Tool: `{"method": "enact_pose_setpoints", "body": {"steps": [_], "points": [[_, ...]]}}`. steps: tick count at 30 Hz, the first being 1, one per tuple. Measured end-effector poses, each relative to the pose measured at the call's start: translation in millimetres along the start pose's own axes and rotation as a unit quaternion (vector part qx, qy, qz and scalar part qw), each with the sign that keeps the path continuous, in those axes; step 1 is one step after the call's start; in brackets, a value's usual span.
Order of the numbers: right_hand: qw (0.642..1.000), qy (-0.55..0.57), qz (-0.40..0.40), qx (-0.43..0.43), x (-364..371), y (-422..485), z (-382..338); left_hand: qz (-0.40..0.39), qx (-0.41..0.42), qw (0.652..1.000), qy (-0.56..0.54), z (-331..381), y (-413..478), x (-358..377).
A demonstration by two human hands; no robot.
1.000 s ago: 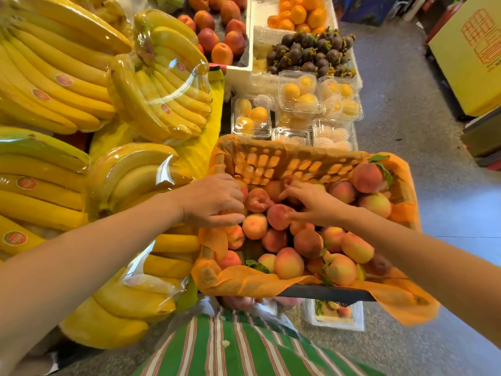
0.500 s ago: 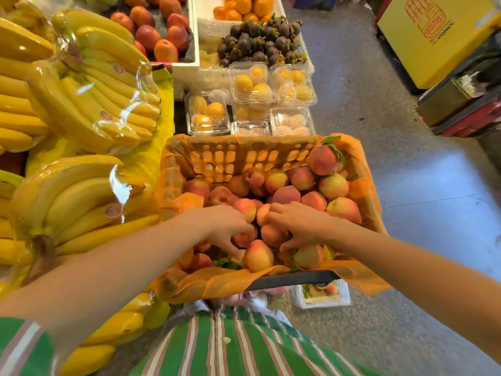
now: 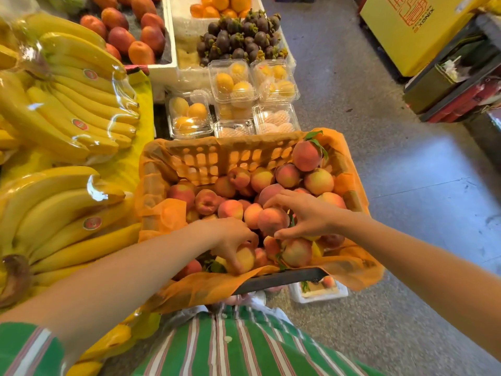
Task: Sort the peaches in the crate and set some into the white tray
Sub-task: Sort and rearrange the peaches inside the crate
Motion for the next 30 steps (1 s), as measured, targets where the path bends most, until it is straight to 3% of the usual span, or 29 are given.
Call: {"method": "enact_pose_setpoints", "body": {"steps": [3,7,9,19,22,25,27,30], "points": [[0.999,0.001,-0.048,-0.001,15,5,-4,-0.085,-0.020,0.996,0.000,-16,-18,3],[0.996,-0.004,-0.088,-0.010,33,18,-20,-0.205,-0.095,0.971,0.078,-44,-40,23],[0.994,-0.001,-0.110,-0.010,47,28,-28,-0.227,-0.132,0.959,0.106,-51,-47,32],[0.984,-0.068,-0.166,-0.001,87,48,-38,-0.149,-0.140,0.977,0.064,-40,-52,15],[0.992,-0.039,-0.120,0.007,66,41,-32,-0.017,-0.148,0.985,0.087,-44,-54,-14],[0.999,-0.038,-0.015,0.012,29,32,-22,0.144,-0.139,0.973,0.116,-43,-55,-48],[0.996,-0.065,0.054,0.022,7,26,-12,0.184,-0.142,0.964,0.129,-45,-51,-55],[0.981,-0.143,0.082,0.098,-8,21,9,0.162,-0.157,0.964,0.143,-52,-35,-47]]}}
Point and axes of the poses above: each hand's wrist, its own y-axis towards the middle knuckle, its own x-axis out of the palm, z = x × y, the point moved 8 cm from there along y, towards the middle knuckle, and after that the axes turned 7 degrees about -z, right-handed, at the moved point
